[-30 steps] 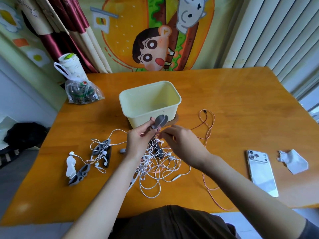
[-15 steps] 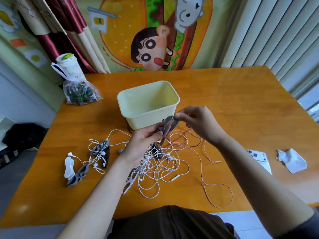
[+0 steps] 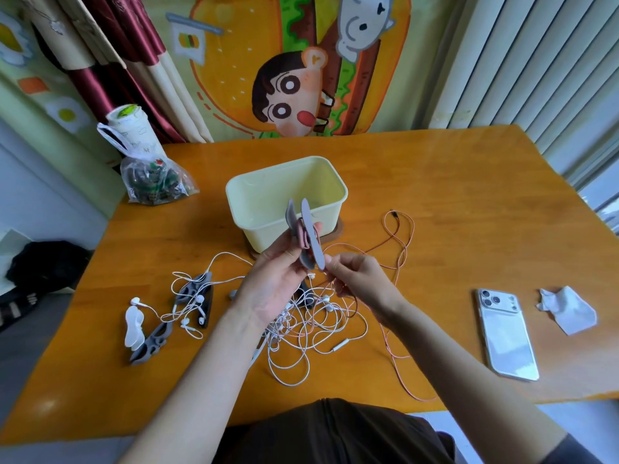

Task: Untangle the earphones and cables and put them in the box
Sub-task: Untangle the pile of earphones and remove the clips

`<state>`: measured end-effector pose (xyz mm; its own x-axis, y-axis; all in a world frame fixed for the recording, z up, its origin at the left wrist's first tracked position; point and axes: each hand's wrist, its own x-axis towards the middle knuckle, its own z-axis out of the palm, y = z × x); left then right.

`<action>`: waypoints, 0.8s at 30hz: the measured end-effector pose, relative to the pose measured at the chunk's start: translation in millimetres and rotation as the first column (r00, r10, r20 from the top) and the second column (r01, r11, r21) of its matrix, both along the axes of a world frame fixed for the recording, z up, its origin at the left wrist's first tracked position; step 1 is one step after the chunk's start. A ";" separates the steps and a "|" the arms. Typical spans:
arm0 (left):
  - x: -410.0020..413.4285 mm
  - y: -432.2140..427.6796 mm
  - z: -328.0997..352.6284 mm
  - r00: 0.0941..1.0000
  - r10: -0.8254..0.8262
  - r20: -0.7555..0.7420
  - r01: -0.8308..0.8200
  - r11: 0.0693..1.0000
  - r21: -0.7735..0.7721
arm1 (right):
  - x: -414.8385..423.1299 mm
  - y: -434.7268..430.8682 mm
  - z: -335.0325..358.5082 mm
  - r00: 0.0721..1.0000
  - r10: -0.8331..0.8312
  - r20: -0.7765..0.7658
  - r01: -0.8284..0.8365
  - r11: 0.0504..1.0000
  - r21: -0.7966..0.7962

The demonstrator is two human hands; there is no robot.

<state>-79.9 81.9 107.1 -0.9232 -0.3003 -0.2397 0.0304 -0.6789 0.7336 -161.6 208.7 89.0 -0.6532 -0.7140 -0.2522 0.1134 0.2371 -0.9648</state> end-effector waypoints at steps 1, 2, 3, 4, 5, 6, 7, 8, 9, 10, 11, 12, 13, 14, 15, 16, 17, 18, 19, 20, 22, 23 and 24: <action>-0.4 -0.8 -1.2 1.000 0.020 0.004 -0.020 1.000 0.014 | 4.2 -0.6 -3.0 1.000 -0.002 0.014 0.002 1.000 -0.004; -1.2 -1.3 -2.8 0.999 0.042 0.013 -0.043 0.999 0.027 | 7.5 -1.5 -5.4 1.000 -0.004 0.017 0.004 1.000 -0.005; -1.9 -1.8 -5.3 0.997 0.066 0.027 -0.067 0.997 0.030 | 10.3 -2.3 -7.0 1.000 -0.005 0.010 0.005 1.000 -0.003; -2.6 -1.7 -7.7 0.995 0.091 0.044 -0.092 0.996 0.022 | 12.8 -3.3 -8.1 1.000 -0.004 -0.005 0.004 1.000 0.003; -3.5 -0.8 -10.3 0.991 0.118 0.064 -0.119 0.993 0.001 | 15.0 -4.0 -8.8 1.000 -0.003 -0.027 0.003 1.000 0.011; -4.0 0.8 -13.1 0.985 0.149 0.085 -0.148 0.989 -0.028 | 17.0 -4.3 -9.9 0.998 0.001 -0.058 0.000 1.000 0.021; -4.3 2.2 -16.2 0.977 0.187 0.108 -0.180 0.981 -0.068 | 19.0 -4.2 -11.4 0.996 0.005 -0.094 -0.002 0.999 0.035; -4.0 3.8 -18.8 0.966 0.227 0.124 -0.211 0.969 -0.126 | 21.0 -3.6 -12.3 0.991 0.009 -0.135 -0.002 0.999 0.049; -3.5 4.2 -22.6 0.954 0.266 0.136 -0.233 0.948 -0.218 | 22.9 -2.6 -12.8 0.984 0.013 -0.178 -0.002 0.998 0.063; -2.5 3.0 -27.9 0.942 0.304 0.146 -0.239 0.907 -0.347 | 24.5 -1.3 -12.7 0.975 0.024 -0.219 -0.007 0.997 0.077; -1.3 1.3 -32.8 0.928 0.340 0.154 -0.225 0.838 -0.497 | 25.6 -0.2 -11.8 0.965 0.044 -0.260 -0.020 0.995 0.093; -0.3 -1.3 -38.5 0.916 0.369 0.161 -0.196 0.757 -0.623 | 25.8 0.8 -10.3 0.951 0.073 -0.299 -0.040 0.993 0.115; 0.9 -4.0 -43.6 0.906 0.390 0.167 -0.166 0.689 -0.706 | 25.2 1.8 -7.5 0.936 0.110 -0.334 -0.066 0.988 0.140; 1.9 -6.4 -47.9 0.900 0.399 0.178 -0.141 0.651 -0.746 | 23.4 2.9 -4.2 0.921 0.151 -0.358 -0.096 0.981 0.167; 3.1 -7.7 -50.7 0.901 0.391 0.187 -0.118 0.637 -0.762 | 20.3 3.9 0.0 0.908 0.191 -0.373 -0.127 0.974 0.190; 4.3 -8.5 -52.7 0.905 0.379 0.191 -0.095 0.618 -0.780 | 15.9 5.0 4.9 0.896 0.226 -0.381 -0.155 0.966 0.207; 5.4 -8.7 -53.2 0.912 0.363 0.190 -0.066 0.588 -0.806 | 10.3 6.1 10.1 0.885 0.252 -0.391 -0.176 0.960 0.219; 6.2 -8.5 -52.8 0.920 0.342 0.191 -0.031 0.552 -0.834 | 4.0 7.4 14.5 0.875 0.267 -0.404 -0.186 0.955 0.230; 7.0 -8.1 -51.4 0.931 0.314 0.186 -0.008 0.528 -0.849 | -3.1 8.7 18.0 0.865 0.269 -0.423 -0.178 0.954 0.243; 7.6 -7.2 -49.1 0.944 0.276 0.182 0.011 0.525 -0.851 | -10.7 10.3 20.8 0.857 0.253 -0.448 -0.150 0.956 0.253; 8.3 -4.9 -43.3 0.971 0.168 0.169 0.044 0.569 -0.821 | -25.1 13.7 24.6 0.842 0.192 -0.504 -0.069 0.965 0.251; 8.1 -4.4 -41.1 0.980 0.112 0.164 0.067 0.593 -0.802 | -30.3 15.2 26.5 0.834 0.166 -0.527 -0.039 0.969 0.244; 7.8 -4.4 -39.4 0.985 0.065 0.162 0.090 0.609 -0.788 | -34.3 16.6 27.5 0.824 0.147 -0.548 -0.017 0.972 0.235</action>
<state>-72.1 77.5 67.7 -0.9000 -0.4323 -0.0553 -0.1410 0.1687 0.9755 -195.9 225.2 116.5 -0.6688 -0.7433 -0.0127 -0.4573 0.4248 -0.7813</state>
